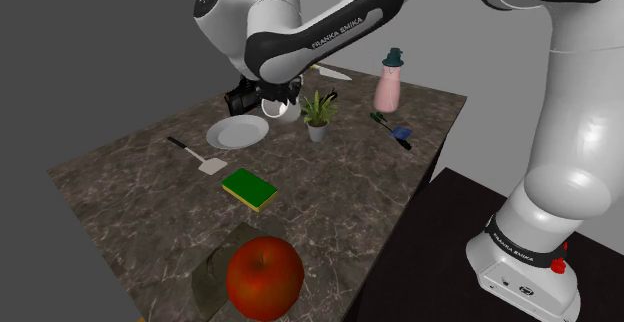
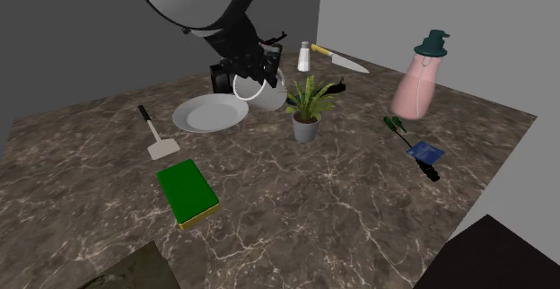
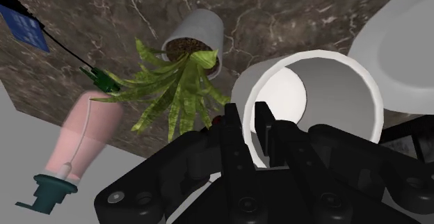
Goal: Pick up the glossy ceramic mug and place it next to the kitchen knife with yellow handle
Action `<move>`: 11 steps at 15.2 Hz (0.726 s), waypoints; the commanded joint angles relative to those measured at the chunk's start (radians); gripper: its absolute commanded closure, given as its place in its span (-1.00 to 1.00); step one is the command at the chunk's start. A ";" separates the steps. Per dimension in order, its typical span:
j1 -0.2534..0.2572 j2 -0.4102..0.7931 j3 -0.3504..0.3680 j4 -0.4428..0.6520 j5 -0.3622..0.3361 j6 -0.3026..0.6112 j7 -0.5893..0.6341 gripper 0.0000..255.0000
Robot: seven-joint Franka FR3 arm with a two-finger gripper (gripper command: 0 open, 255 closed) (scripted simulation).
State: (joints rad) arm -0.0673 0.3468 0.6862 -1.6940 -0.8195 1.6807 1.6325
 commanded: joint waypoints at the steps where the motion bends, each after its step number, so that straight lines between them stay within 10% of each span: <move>1: 0.002 -0.008 0.004 0.016 0.007 -0.019 -0.013 1.00; 11: -0.017 -0.051 0.006 0.066 0.034 -0.067 -0.087 1.00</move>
State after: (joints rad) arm -0.0737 0.3020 0.6959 -1.6233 -0.7869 1.6060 1.5562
